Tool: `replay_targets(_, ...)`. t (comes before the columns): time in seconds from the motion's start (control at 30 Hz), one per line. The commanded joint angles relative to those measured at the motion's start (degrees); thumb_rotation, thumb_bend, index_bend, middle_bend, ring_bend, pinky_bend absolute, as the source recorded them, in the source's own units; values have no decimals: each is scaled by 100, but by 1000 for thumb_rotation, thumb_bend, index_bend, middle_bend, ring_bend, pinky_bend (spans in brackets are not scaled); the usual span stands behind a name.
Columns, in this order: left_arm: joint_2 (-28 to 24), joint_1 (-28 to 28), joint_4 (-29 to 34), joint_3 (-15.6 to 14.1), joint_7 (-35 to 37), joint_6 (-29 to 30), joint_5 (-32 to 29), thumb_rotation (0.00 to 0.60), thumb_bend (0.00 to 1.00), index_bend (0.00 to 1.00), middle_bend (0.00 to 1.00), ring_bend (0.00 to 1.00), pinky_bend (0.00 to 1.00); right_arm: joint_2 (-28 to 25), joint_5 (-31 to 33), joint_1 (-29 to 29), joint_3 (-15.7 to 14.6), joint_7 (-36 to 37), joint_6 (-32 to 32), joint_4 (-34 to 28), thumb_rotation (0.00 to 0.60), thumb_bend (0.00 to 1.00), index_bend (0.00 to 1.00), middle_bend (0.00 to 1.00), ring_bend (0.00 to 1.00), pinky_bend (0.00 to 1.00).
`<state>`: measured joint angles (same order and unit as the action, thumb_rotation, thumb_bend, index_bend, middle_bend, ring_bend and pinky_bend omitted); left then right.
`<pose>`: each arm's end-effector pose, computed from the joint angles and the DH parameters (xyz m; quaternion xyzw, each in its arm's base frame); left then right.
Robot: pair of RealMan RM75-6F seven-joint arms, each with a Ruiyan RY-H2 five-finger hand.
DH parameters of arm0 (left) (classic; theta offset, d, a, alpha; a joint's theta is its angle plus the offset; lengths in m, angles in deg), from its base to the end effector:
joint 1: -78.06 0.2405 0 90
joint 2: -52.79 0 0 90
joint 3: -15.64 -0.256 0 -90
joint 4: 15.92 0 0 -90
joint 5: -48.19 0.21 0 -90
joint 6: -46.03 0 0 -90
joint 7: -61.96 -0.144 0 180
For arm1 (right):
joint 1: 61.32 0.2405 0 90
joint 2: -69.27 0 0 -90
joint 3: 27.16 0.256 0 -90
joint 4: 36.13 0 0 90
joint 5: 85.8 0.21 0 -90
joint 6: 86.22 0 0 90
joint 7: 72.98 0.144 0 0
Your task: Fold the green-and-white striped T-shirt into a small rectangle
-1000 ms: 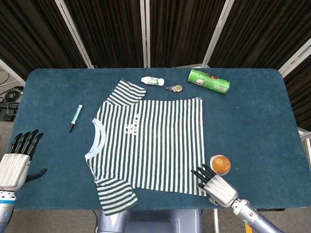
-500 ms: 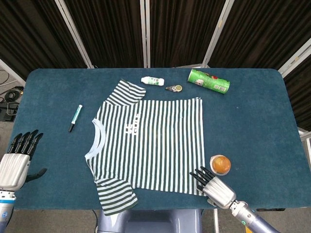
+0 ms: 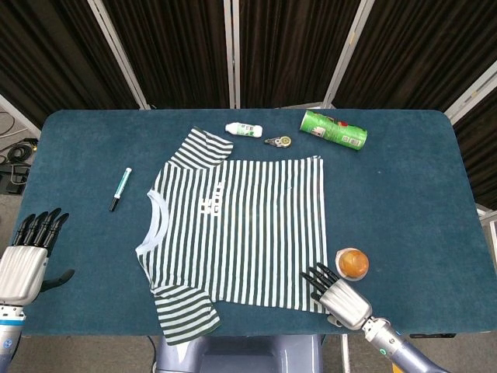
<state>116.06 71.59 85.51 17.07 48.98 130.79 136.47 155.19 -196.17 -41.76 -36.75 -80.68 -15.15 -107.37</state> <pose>-0.2714 0.1805 0.1448 -0.6372 -0.3507 -0.3728 0.5762 -0.2668 -0.1827 -0.0139 0.8564 -0.2253 0.3344 0.3225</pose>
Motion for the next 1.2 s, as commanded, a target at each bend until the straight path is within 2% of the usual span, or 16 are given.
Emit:
replay_targets(0.03,-6,-1,10,1,-1,0,0,600,0,0,0,0,0,0,17,18,5,-24,7,-4,600,134,522,63,0,0)
replay_targets(0.27,-7,1,0,-5,5,-4,0,600,0,0,0,0,0,-73,67,56,31,-71,44,-76,600,144,522,63,0,0)
replay_targets(0.57,-4,-1,14,-7,-22,-5,3,600,0,0,0,0,0,-145,82,109,14,-118,66,-195,600,215,523,63,0,0)
replay_targets(0.73,17,-4,-10,-10,-17,-4,15,600,0,0,0,0,0,-155,104,130,-37,-141,12,-222,600,320,550,64,0,0)
replay_targets(0.9,25,-27,-15,-18,-41,-62,0,600,0,0,0,0,0,-155,157,159,-43,-138,-25,-244,600,382,557,65,0,0)
replay_targets(1.1,113,-97,-112,-74,-51,-180,106,600,0,0,0,0,0,-169,168,192,-49,-95,5,-288,600,383,671,77,0,0)
replay_targets(1.17,158,-171,-157,-114,34,-269,244,600,0,34,0,0,0,-161,171,196,-44,-72,32,-284,600,382,693,82,0,0)
replay_targets(1.2,183,-219,-188,-134,96,-312,339,600,0,90,0,0,0,-157,172,196,-42,-61,45,-281,600,382,703,84,0,0)
